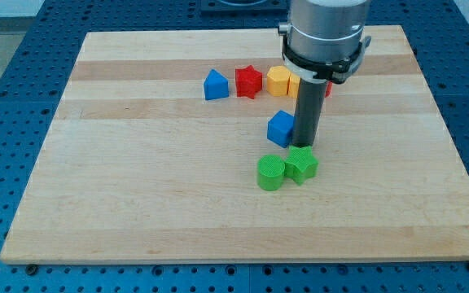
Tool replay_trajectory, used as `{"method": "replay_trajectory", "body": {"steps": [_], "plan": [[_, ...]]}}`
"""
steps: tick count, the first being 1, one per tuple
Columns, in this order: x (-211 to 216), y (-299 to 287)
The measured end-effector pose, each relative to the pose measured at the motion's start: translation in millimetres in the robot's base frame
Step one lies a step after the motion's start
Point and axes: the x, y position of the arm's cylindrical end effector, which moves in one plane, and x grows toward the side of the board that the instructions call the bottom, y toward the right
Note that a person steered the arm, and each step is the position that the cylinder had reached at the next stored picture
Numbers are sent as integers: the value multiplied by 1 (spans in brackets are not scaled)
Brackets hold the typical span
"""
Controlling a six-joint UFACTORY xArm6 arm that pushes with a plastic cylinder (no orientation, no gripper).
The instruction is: Separate the green circle from the green star
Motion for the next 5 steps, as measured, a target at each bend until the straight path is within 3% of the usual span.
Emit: {"method": "replay_trajectory", "body": {"steps": [1, 2, 3, 4, 5], "plan": [[-7, 0], [34, -2], [39, -11], [30, -22], [-20, -22]]}}
